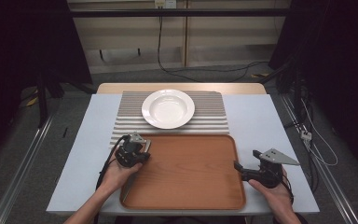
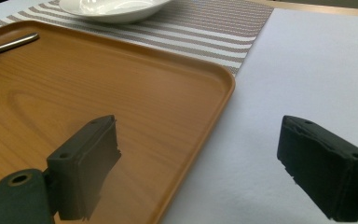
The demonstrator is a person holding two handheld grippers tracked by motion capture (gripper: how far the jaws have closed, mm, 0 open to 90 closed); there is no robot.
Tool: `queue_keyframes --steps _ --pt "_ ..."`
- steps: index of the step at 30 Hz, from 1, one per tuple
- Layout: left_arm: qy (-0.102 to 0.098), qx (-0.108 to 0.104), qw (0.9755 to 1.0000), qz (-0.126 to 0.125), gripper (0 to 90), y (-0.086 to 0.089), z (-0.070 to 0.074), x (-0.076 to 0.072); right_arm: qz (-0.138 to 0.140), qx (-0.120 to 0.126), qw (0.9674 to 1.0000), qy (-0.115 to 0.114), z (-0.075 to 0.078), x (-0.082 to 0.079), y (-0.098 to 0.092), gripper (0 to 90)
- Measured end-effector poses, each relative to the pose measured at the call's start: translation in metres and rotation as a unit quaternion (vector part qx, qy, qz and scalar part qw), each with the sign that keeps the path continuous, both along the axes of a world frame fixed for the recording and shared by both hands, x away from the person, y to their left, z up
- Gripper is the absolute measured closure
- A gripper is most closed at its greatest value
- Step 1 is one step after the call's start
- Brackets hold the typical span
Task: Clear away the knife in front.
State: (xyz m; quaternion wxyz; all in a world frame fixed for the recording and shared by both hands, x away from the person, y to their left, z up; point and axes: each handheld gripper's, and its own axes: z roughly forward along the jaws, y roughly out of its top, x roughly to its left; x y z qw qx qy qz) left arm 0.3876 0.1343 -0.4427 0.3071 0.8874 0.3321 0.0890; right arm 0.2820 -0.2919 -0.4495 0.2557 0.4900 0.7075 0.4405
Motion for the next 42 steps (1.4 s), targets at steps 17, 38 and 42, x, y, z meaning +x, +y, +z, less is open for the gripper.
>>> queue_keyframes --steps 17,38,42 --pt "0.006 0.006 0.9998 0.021 90.0 0.015 0.001 0.002 0.003 0.001 1.0 -0.003 0.0 0.0 0.001 9.9" --pt "0.006 -0.002 0.9994 0.034 90.0 0.026 0.0 0.001 0.004 0.001 1.0 -0.001 0.0 0.0 0.001 7.4" --pt "-0.006 -0.009 0.9992 0.039 87.0 0.026 0.003 -0.001 0.004 0.0 1.0 0.0 0.0 0.0 0.001 7.4"
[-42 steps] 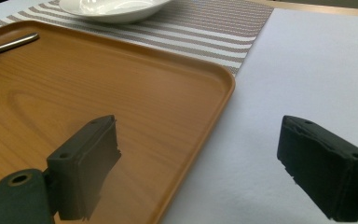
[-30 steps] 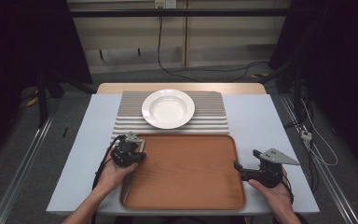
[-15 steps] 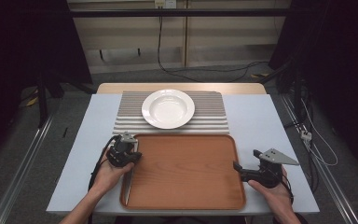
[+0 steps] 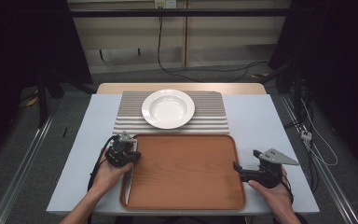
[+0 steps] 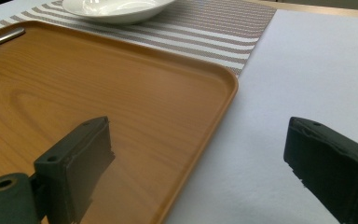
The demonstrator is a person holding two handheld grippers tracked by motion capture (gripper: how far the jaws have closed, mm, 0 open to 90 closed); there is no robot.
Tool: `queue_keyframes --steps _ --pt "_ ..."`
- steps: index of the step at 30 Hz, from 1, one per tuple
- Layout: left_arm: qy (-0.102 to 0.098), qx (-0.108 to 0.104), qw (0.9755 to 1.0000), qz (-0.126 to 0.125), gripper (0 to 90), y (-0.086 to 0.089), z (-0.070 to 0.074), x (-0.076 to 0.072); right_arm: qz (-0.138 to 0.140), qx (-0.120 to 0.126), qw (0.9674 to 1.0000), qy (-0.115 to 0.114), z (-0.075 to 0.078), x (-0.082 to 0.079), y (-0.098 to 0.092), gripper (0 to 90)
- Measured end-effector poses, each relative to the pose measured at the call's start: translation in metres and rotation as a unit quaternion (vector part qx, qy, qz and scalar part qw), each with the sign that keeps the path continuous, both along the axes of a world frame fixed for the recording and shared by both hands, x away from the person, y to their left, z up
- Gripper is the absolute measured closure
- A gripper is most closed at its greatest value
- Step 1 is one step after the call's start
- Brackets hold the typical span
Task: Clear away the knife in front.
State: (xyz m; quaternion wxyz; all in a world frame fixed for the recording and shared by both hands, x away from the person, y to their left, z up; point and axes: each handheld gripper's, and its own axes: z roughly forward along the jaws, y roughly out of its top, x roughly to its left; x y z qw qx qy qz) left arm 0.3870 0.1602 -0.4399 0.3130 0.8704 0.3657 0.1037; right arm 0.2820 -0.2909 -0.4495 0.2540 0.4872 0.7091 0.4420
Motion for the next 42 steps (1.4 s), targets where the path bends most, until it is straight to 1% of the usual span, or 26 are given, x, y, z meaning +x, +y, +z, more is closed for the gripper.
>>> queue_keyframes --steps 2,4,6,7,9,11,12,13,15,16,17,18,19,21,23,24,25,26,27,29,32,34,36,38,41,42 --pt "-0.012 -0.005 0.9999 0.0 82.1 0.0 0.003 -0.001 0.0 0.0 1.0 -0.001 0.0 0.0 0.0 7.4" --pt "-0.022 -0.014 0.9996 0.007 73.0 0.0 0.006 -0.002 -0.001 0.002 1.0 0.0 0.0 0.0 0.0 7.4" --pt "-0.04 -0.018 0.9989 0.014 64.1 0.001 0.008 -0.003 -0.001 0.0 1.0 0.0 0.0 0.0 -0.001 7.5" --pt "-0.042 -0.023 0.9985 0.025 58.1 0.0 0.009 -0.003 -0.001 0.0 1.0 0.0 0.0 0.0 -0.001 7.5" --pt "-0.06 -0.03 0.997 0.04 46.3 0.001 0.011 -0.004 -0.001 0.0 1.0 0.0 -0.001 0.0 -0.001 7.6" --pt "-0.079 -0.029 0.9952 0.049 32.2 0.001 0.013 -0.005 -0.002 0.0 1.0 0.0 -0.001 -0.001 -0.002 7.7" --pt "-0.086 -0.033 0.9943 0.055 25.3 0.002 0.014 -0.006 -0.002 0.001 1.0 0.001 -0.001 -0.001 -0.002 7.8" --pt "-0.086 -0.039 0.9938 0.058 19.2 0.002 0.015 -0.006 -0.004 0.001 1.0 0.001 -0.001 -0.001 -0.002 7.8" --pt "-0.094 -0.041 0.9924 0.067 11.8 0.003 0.017 -0.007 -0.005 0.001 1.0 0.0 -0.001 -0.001 -0.003 7.8" --pt "-0.098 -0.042 0.9924 0.061 9.6 0.004 0.018 -0.008 -0.006 0.001 1.0 0.001 -0.001 -0.002 -0.003 7.9" --pt "-0.098 -0.042 0.993 0.052 7.4 0.005 0.019 -0.01 -0.006 0.0 1.0 0.002 -0.001 -0.002 -0.003 7.8" --pt "-0.096 -0.05 0.9929 0.048 5.8 0.006 0.02 -0.011 -0.006 0.002 1.0 0.002 -0.001 -0.002 -0.003 7.9" --pt "-0.097 -0.06 0.9922 0.049 6.0 0.007 0.021 -0.012 -0.007 0.002 1.0 0.001 -0.001 -0.003 -0.003 7.9" --pt "-0.105 -0.064 0.991 0.054 6.1 0.009 0.024 -0.016 -0.008 0.001 1.0 0.001 -0.001 -0.003 -0.004 7.9" --pt "-0.114 -0.064 0.9902 0.051 6.2 0.01 0.026 -0.02 -0.009 0.001 1.0 0.001 -0.001 -0.004 -0.005 7.9" --pt "-0.114 -0.062 0.9902 0.051 6.2 0.011 0.027 -0.021 -0.009 0.003 1.0 0.001 -0.001 -0.004 -0.005 7.9" --pt "-0.121 -0.059 0.9898 0.047 6.2 0.013 0.027 -0.023 -0.01 0.003 0.9999 0.001 -0.001 -0.004 -0.005 7.9" --pt "-0.126 -0.053 0.9893 0.049 6.3 0.015 0.026 -0.025 -0.01 0.004 0.9999 0.001 -0.001 -0.005 -0.005 7.9" --pt "-0.125 -0.051 0.9894 0.055 6.5 0.017 0.026 -0.027 -0.01 0.003 0.9999 0.0 -0.001 -0.005 -0.005 7.9" --pt "-0.12 -0.063 0.9889 0.061 6.5 0.022 0.024 -0.03 -0.01 0.003 0.9999 0.0 -0.001 -0.005 -0.006 8.0" --pt "-0.119 -0.068 0.9881 0.069 6.5 0.03 0.021 -0.035 -0.012 0.003 0.9999 0.001 -0.001 -0.005 -0.006 8.1" --pt "-0.116 -0.065 0.9883 0.075 6.5 0.035 0.018 -0.038 -0.013 0.004 0.9999 0.002 -0.001 -0.005 -0.006 8.1" --pt "-0.115 -0.067 0.9881 0.077 6.5 0.039 0.015 -0.042 -0.013 0.003 0.9999 0.001 -0.001 -0.005 -0.005 8.1" --pt "-0.116 -0.071 0.9871 0.084 6.5 0.043 0.013 -0.045 -0.013 0.002 0.9999 0.001 -0.001 -0.006 -0.005 8.1" --pt "-0.113 -0.071 0.9867 0.093 6.5 0.049 0.009 -0.048 -0.014 0.002 0.9999 0.001 -0.001 -0.006 -0.005 8.2" --pt "-0.115 -0.076 0.9857 0.097 6.5 0.051 0.008 -0.048 -0.015 0.002 0.9999 0.0 -0.001 -0.006 -0.005 8.2"
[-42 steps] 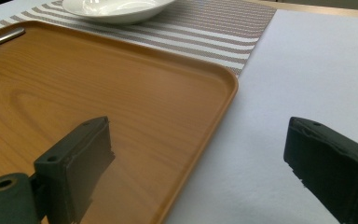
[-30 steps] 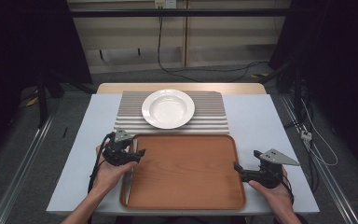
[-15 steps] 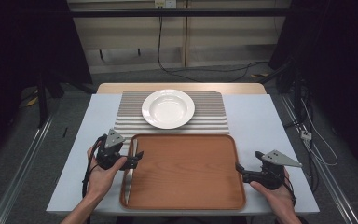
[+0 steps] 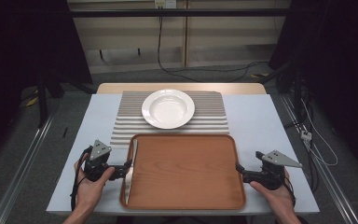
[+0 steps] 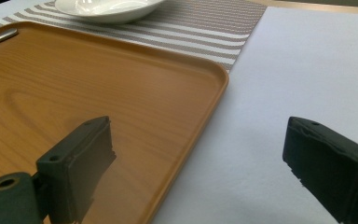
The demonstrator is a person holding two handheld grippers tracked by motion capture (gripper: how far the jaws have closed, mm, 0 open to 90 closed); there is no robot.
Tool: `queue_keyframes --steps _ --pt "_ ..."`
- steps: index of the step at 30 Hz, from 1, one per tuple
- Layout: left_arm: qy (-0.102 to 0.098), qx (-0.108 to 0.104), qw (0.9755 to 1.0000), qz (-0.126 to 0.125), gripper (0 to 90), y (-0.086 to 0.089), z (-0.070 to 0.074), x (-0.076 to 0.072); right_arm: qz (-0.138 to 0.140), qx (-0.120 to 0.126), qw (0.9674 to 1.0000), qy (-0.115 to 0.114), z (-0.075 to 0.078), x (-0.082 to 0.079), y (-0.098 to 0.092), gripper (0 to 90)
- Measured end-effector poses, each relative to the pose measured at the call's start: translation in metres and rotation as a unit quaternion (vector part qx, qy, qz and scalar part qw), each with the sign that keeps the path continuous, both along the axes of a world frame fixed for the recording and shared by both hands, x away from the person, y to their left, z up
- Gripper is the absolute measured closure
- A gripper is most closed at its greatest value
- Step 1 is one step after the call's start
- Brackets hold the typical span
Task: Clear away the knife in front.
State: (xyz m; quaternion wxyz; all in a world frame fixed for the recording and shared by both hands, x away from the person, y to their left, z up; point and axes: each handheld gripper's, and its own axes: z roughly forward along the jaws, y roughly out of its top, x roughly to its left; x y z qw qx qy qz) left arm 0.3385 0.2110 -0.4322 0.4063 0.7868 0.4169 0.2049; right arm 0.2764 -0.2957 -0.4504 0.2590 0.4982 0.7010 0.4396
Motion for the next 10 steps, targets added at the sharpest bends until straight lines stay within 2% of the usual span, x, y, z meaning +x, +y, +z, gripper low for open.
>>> queue_keyframes --steps 2,3,5,7,9,10 --pt "-0.006 -0.011 0.9999 0.01 6.5 0.004 -0.004 -0.002 -0.001 -0.001 1.0 -0.002 0.0 0.0 0.0 8.3" --pt "0.001 -0.012 0.9999 0.009 6.6 0.006 -0.005 -0.002 0.001 -0.001 1.0 -0.002 0.001 -0.001 0.0 8.3" --pt "0.001 -0.012 0.9999 0.007 6.5 0.009 -0.005 -0.005 0.0 0.001 1.0 -0.005 0.002 -0.002 0.0 8.3" --pt "-0.006 -0.007 0.9998 0.018 6.5 0.011 -0.006 -0.007 -0.002 -0.001 1.0 -0.006 0.002 -0.003 -0.001 8.3" --pt "-0.001 -0.013 0.9998 0.015 6.1 0.013 -0.006 -0.007 -0.004 0.0 1.0 -0.007 0.002 -0.003 -0.001 8.3" --pt "-0.003 -0.008 0.9998 0.018 6.2 0.013 -0.006 -0.007 -0.003 -0.001 1.0 -0.007 0.002 -0.003 -0.001 8.3"
